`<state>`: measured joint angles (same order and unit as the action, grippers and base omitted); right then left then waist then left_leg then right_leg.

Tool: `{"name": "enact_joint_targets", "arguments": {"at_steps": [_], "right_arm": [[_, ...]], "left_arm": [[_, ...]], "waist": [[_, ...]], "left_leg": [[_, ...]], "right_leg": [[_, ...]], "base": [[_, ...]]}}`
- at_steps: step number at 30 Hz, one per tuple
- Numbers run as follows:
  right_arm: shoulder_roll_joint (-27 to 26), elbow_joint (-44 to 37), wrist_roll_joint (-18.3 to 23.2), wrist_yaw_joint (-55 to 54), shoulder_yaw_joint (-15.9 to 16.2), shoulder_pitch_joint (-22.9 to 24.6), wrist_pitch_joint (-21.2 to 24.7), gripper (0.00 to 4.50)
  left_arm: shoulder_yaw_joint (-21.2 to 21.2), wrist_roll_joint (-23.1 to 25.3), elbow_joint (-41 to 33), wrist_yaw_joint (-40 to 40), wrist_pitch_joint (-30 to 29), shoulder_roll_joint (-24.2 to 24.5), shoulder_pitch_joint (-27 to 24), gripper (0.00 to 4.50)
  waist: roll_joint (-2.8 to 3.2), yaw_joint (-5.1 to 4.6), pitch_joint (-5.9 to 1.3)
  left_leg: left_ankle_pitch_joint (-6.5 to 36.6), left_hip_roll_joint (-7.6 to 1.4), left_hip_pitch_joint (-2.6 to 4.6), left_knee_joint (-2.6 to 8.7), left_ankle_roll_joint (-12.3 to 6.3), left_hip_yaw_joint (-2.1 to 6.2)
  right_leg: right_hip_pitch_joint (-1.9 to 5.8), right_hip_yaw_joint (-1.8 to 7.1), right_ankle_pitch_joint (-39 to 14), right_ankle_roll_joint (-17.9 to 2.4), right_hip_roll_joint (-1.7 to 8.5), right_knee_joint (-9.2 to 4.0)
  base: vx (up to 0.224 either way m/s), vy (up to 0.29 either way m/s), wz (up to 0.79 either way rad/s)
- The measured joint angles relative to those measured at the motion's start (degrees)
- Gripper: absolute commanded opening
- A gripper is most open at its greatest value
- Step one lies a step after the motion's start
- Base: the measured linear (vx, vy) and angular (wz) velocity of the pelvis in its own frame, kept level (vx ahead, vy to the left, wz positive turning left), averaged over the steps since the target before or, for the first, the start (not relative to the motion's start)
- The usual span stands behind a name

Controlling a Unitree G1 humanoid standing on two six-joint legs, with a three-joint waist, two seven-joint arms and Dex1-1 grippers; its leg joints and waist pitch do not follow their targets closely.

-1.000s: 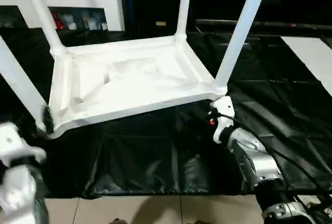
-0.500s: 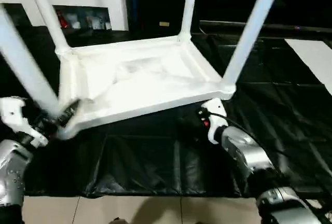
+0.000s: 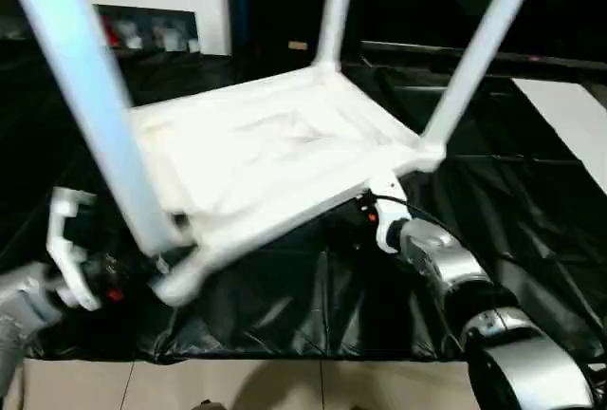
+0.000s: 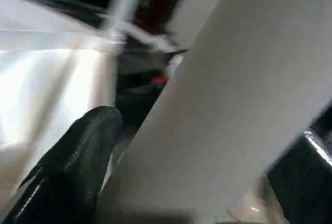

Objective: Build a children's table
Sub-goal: Rotate table base

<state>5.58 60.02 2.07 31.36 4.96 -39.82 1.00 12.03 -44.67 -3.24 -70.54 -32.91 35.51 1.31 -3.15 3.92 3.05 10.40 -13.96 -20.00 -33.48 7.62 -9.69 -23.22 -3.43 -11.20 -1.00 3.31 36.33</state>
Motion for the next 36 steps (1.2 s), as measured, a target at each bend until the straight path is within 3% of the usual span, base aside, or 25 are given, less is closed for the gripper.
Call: {"name": "enact_joint_targets", "arguments": {"at_steps": [6,8,11,17,22,33,36], "right_arm": [[-3.49,4.07,-0.52,1.6,0.61,-2.34,-1.96,4.49],[-4.85,5.43,-0.61,2.0,1.21,-3.16,-2.66,4.49],[-6.44,6.52,-1.27,2.94,1.75,-3.63,-3.75,4.49],[-9.41,8.28,-3.25,4.33,2.89,-4.73,-5.34,4.49],[-10.51,8.44,-4.06,6.25,3.91,-4.83,-6.64,4.49],[-9.93,10.21,-4.45,6.62,3.24,-5.32,-8.55,4.49],[-8.49,10.4,-4.33,6.32,2.19,-5.29,-8.88,4.49]], "left_arm": [[-2.02,-1.76,-3.28,1.87,-2.88,-2.48,0.6,4.5],[-2.3,-2.56,-4.18,2.65,-3.95,-2.77,0.76,4.5],[-3.09,-3.15,-5.82,3.47,-5.67,-3.56,1.18,4.5],[-4.75,-5.23,-6.73,4.66,-9.02,-4.7,3.91,4.5],[-6.97,-5.03,-6.31,4.38,-9.89,-5.3,6.8,4.5],[-12.11,-1.15,3.24,1.4,-8.59,-8.34,17.44,4.5],[-12.88,2.7,6.77,3.64,-3.25,-11.63,20.64,4.5]], "waist": [[-0.93,-1.38,0.12],[-1.57,-1.91,0.13],[-2.44,-2.29,0.03],[-3.38,-2.61,-0.02],[-3.48,-2.62,-0.06],[-3.46,-1.8,-0.05],[-3.32,-1.12,0.05]], "left_leg": [[-0.01,-0.01,0.08,-0.01,0.03,0.06],[-0.01,-0.02,0.07,-0.01,0.04,0.08],[-0.02,-0.02,0.08,-0.09,0.05,0.12],[-0.02,-0.04,0.07,-0.15,0.07,0.16],[-0.02,-0.03,0.06,-0.17,0.07,0.13],[-0.04,-0.02,0.04,-0.19,0.09,0.13],[-0.04,-0.01,0.07,-0.27,0.09,0.14]], "right_leg": [[-0.05,0.04,-0.05,0.04,-0.04,0.48],[-0.13,0.04,-0.05,0.04,-0.04,0.6],[-0.17,0.04,-0.05,0.04,-0.06,0.64],[-0.31,0.04,0.03,-0.09,-0.09,0.67],[-0.37,0.09,0.02,-0.09,-0.09,0.66],[-0.39,0.09,0.05,-0.13,-0.08,0.7],[-0.4,0.08,0.08,-0.17,-0.04,0.69]], "base": [[0.0,0.0,0.0],[0.0,0.0,0.0],[0.0,0.0,0.0],[0.0,0.0,0.0],[0.0,0.0,0.0],[0.0,0.0,0.0],[0.0,0.0,0.0]]}}
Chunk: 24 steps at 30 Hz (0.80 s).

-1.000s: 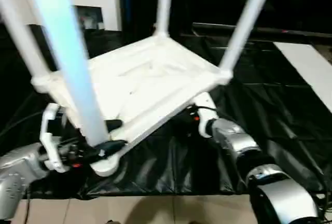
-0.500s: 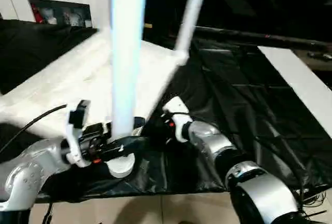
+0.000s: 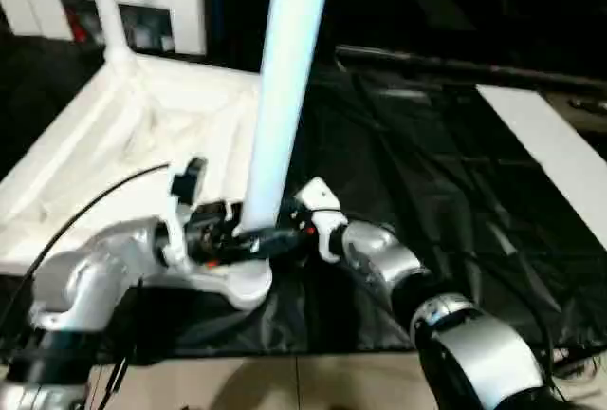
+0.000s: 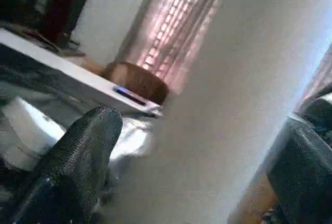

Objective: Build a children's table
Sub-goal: Rotate table base

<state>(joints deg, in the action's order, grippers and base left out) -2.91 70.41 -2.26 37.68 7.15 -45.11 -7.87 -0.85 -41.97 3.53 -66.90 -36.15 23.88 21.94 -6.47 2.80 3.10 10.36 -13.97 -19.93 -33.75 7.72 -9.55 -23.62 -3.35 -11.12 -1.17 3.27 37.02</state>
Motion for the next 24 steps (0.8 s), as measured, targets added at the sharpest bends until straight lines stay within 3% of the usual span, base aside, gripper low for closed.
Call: {"name": "enact_joint_targets", "arguments": {"at_steps": [2,5,11,16,19,24], "right_arm": [[1.5,-0.01,0.4,-0.26,-0.74,0.1,-0.18,4.49],[3.9,-0.26,1.36,0.1,-2.16,0.36,-1.28,4.49],[10.05,-2.91,2.56,3.29,-3.74,3.05,-3.1,4.49],[13.99,-6.23,2.62,7.65,-4.38,5.32,-4.08,4.49],[16.01,-9.77,3.23,11.41,-4.37,7.09,-4.21,4.49],[20.14,-17.85,5.17,19.29,-4.05,11.4,-3.26,4.49]], "left_arm": [[-0.96,3.01,2.09,0.9,4.29,-1.93,1.8,4.5],[-2.64,7.34,7.04,3.74,10.28,-5.76,5.36,4.5],[-7.19,17.22,15.27,11.54,21.31,-9.94,9.26,4.5],[-7.96,21.42,18.59,14.28,27.29,-11.33,10.25,4.5],[-7.91,21.59,18.98,12.62,28.25,-10.55,10.25,4.5],[-8.78,20.9,17.34,2.28,25.09,-2.1,7.87,4.5]], "waist": [[-0.02,0.53,-0.01],[0.4,1.07,0.25],[1.49,1.26,0.25],[2.17,0.76,0.47],[2.46,0.77,0.59],[2.8,0.62,0.64]], "left_leg": [[0.0,0.0,-0.05,-0.13,-0.01,0.0],[0.0,0.04,-0.1,-0.19,-0.01,-0.05],[0.0,0.03,-0.16,-0.16,-0.02,-0.04],[0.0,0.02,-0.2,-0.14,-0.03,-0.05],[0.0,0.02,-0.18,-0.12,-0.03,-0.03],[0.01,0.01,-0.17,-0.1,-0.04,-0.04]], "right_leg": [[0.0,0.0,0.05,-0.05,0.03,0.0],[0.04,0.02,0.1,-0.08,0.11,-0.01],[0.08,0.01,0.11,-0.03,0.09,-0.01],[0.08,0.03,0.11,-0.03,0.06,-0.01],[0.08,-0.01,0.11,-0.03,0.06,0.0],[0.06,0.02,0.09,-0.03,0.03,-0.02]], "base": [[0.0,0.0,0.0],[0.0,0.0,0.0],[0.0,0.0,0.0],[0.0,0.0,0.0],[0.0,0.0,0.0],[0.0,0.0,0.0]]}}
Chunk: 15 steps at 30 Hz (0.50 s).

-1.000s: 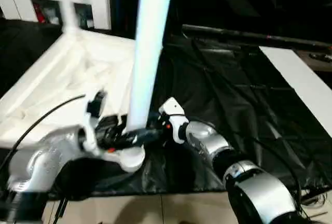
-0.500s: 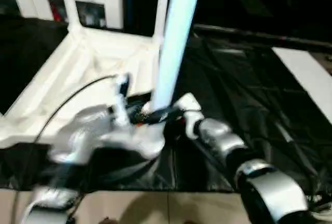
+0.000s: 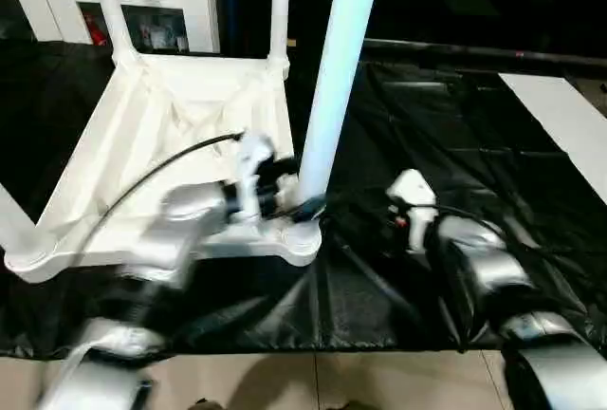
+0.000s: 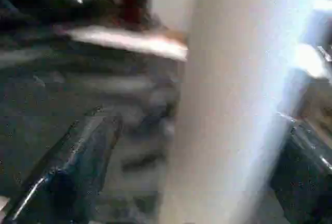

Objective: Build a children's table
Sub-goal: Rotate table base

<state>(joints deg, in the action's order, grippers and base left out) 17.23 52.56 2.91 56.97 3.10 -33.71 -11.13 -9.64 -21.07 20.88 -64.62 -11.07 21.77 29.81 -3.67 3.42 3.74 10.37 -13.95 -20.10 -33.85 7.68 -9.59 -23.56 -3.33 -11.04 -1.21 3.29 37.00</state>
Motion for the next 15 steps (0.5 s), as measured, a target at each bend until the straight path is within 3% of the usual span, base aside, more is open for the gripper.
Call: {"name": "enact_joint_targets", "arguments": {"at_steps": [3,6,11,15], "right_arm": [[1.25,-4.8,1.08,3.18,0.68,1.54,1.75,4.49],[1.68,-9.34,1.75,6.15,1.84,2.43,3.56,4.5],[2.91,-14.35,2.64,8.83,2.28,3.4,5.66,4.5],[3.51,-17.57,3.74,10.75,3.09,5.07,8.16,4.5]], "left_arm": [[-2.03,0.65,-0.14,-5.13,-0.5,4.4,-2.29,4.5],[-3.86,3.54,0.92,-7.29,0.52,7.23,-2.6,4.21],[-4.75,8.52,7.07,-6.98,4.26,8.77,-1.19,3.78],[-4.86,9.75,11.18,-7.1,6.53,9.28,0.7,3.49]], "waist": [[0.15,0.2,0.1],[0.16,0.52,0.11],[0.16,1.7,0.11],[0.17,1.88,0.1]], "left_leg": [[0.0,0.0,0.06,-0.01,0.0,0.0],[0.0,-0.01,0.08,-0.01,0.0,0.01],[0.0,0.01,0.11,-0.02,0.0,0.02],[0.0,0.02,0.1,-0.02,0.0,0.02]], "right_leg": [[-0.04,0.0,0.0,0.0,0.0,-0.02],[-0.06,-0.01,0.0,0.0,0.0,0.0],[-0.04,-0.01,0.01,-0.01,0.02,-0.01],[-0.02,-0.01,0.01,-0.01,0.03,-0.02]], "base": [[0.0,0.0,0.0],[0.0,0.0,0.0],[0.0,0.0,0.0],[0.0,0.0,0.0]]}}
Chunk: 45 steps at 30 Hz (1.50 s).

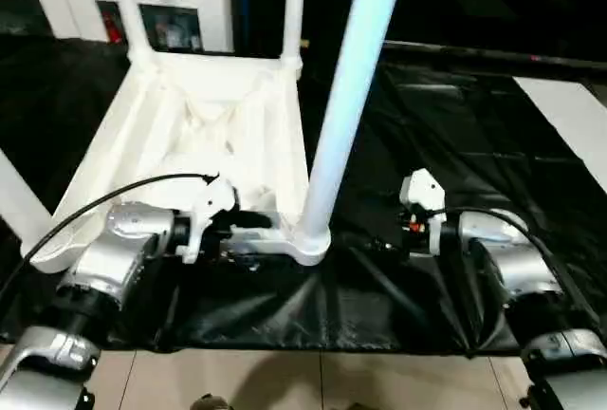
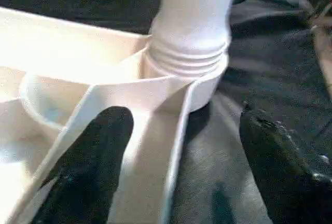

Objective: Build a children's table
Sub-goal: Rotate table base, then rotate leg to tighten

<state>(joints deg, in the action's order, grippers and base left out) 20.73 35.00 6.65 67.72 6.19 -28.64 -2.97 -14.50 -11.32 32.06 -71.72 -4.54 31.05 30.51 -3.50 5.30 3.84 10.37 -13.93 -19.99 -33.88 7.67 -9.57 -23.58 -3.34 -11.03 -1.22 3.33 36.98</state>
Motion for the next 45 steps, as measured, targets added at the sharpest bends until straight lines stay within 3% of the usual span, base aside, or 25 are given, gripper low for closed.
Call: {"name": "enact_joint_targets", "arguments": {"at_steps": [6,20,23,24,28,30,34,35,40,41,45], "right_arm": [[1.0,-4.76,0.57,1.58,0.92,2.1,3.51,4.5],[2.21,-9.14,0.61,1.32,1.14,4.13,6.43,4.5],[2.2,-9.81,0.61,1.29,1.27,4.15,6.68,4.5],[2.18,-9.87,0.61,1.28,1.37,4.15,6.74,4.5],[2.03,-10.13,0.61,1.17,2.12,4.25,7.1,4.5],[1.87,-10.13,0.61,1.15,2.32,4.26,7.19,4.5],[1.88,-10.15,0.61,1.15,2.34,4.26,7.33,4.5],[1.88,-10.15,0.61,1.15,2.34,4.26,7.34,4.5],[1.75,-10.15,0.6,0.91,2.69,4.24,7.34,4.5],[1.55,-10.15,0.6,0.78,2.89,4.23,7.33,4.5],[-0.02,-10.14,0.6,0.31,3.28,4.07,7.28,4.5]], "left_arm": [[-0.78,2.29,5.21,-1.32,3.1,0.48,2.95,3.13],[-2.52,5.34,9.05,-6.85,3.41,1.72,5.66,2.08],[-2.64,6.08,9.76,-6.39,3.27,1.78,6.08,1.92],[-2.62,6.22,10.14,-6.15,3.29,1.79,6.26,1.65],[-2.61,7.06,11.31,-6.24,3.52,1.79,6.81,1.49],[-2.62,7.49,11.44,-6.25,3.6,1.78,6.88,1.11],[-2.62,7.86,11.62,-6.24,3.66,1.79,7.08,0.94],[-2.62,7.96,11.64,-6.24,3.66,1.79,7.1,0.66],[-2.89,8.64,11.65,-6.73,3.53,1.74,7.29,0.55],[-2.82,8.75,11.65,-6.61,3.16,1.69,7.31,0.23],[-2.6,8.83,10.85,-4.94,1.32,0.26,7.25,0.17]], "waist": [[0.11,-0.05,0.03],[0.67,-0.11,-0.11],[0.83,-0.07,-0.19],[0.84,-0.06,-0.2],[0.87,-0.1,-0.21],[0.9,-0.12,-0.23],[0.9,-0.08,-0.23],[0.9,-0.08,-0.23],[0.91,-0.03,-0.24],[0.92,-0.04,-0.24],[0.96,-0.05,-0.27]], "left_leg": [[0.0,0.0,0.0,0.01,0.0,0.0],[0.0,0.0,0.0,0.04,0.0,0.01],[0.0,0.0,0.0,0.04,0.0,0.01],[0.0,0.0,0.01,0.04,0.0,0.01],[0.0,0.0,0.0,0.04,0.0,0.01],[0.0,0.0,0.0,0.05,0.0,0.01],[0.0,0.0,0.01,0.05,0.0,0.01],[0.0,0.0,0.01,0.05,0.0,0.01],[0.0,0.01,0.02,0.05,0.0,0.02],[0.0,0.01,0.04,0.05,0.0,0.02],[0.0,0.03,0.04,0.03,0.0,0.02]], "right_leg": [[0.0,-0.01,0.0,0.01,0.0,-0.01],[0.04,0.0,-0.01,0.01,-0.01,-0.01],[0.08,-0.01,-0.01,0.02,-0.01,-0.01],[0.08,-0.01,-0.01,0.02,-0.01,-0.01],[0.13,0.0,-0.01,0.02,-0.01,-0.01],[0.14,0.0,-0.02,0.02,0.0,-0.01],[0.16,-0.01,-0.01,0.02,0.0,-0.01],[0.16,0.0,-0.01,0.02,0.0,-0.01],[0.18,-0.01,-0.01,0.01,0.0,0.0],[0.18,-0.01,0.0,0.01,0.0,0.01],[0.19,-0.01,-0.1,0.19,0.03,0.0]], "base": [[0.0,0.0,0.0],[0.0,0.0,0.0],[0.0,0.0,0.0],[0.0,0.0,0.0],[0.0,0.0,0.0],[0.0,0.0,0.0],[0.0,0.0,0.0],[0.0,0.0,0.0],[0.0,0.0,0.0],[0.0,0.0,0.0],[0.0,0.0,0.0]]}}
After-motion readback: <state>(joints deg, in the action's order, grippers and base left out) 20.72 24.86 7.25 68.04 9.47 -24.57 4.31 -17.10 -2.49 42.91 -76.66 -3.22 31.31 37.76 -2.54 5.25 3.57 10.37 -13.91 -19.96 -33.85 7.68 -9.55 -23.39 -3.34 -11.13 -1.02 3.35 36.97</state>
